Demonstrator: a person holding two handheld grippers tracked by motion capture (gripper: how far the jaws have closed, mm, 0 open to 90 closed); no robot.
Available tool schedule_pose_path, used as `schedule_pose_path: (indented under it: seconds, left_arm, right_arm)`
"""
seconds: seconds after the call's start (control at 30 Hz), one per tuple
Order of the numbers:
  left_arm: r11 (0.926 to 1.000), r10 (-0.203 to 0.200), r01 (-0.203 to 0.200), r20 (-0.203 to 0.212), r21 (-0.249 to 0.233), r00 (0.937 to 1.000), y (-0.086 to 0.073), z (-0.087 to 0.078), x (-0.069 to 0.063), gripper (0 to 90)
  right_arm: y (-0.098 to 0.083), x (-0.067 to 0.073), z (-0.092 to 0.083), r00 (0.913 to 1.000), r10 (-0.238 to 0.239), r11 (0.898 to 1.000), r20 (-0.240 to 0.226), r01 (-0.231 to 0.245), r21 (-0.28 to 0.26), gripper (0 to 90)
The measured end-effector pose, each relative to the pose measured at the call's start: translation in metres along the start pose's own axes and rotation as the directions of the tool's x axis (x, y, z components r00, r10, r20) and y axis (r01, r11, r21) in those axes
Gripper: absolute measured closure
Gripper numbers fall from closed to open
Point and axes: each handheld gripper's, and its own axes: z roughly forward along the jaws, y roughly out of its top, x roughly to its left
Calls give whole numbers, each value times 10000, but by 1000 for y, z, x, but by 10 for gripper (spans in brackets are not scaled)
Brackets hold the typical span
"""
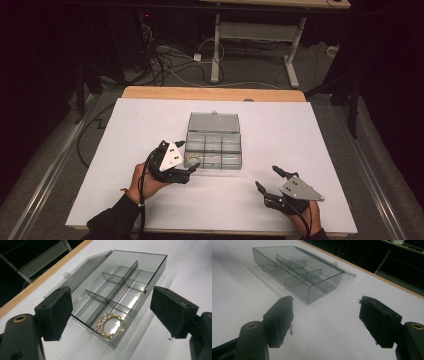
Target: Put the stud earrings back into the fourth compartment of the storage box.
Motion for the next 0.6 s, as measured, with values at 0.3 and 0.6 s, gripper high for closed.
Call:
schedule_pose_path:
  seconds: [0.3, 0.6]
  left_arm:
    - [9982, 332, -340, -178, -501, 9993, -1, -10, -6, 175]
    - [9979, 380, -383, -73, -517, 9993, -13, -15, -4, 175]
  right_arm:
    - [1, -1, -2, 10000, 61, 10000, 78, -62, 38, 290]
    - [1, -2, -3, 9997, 222, 9997, 101, -222, -32, 286]
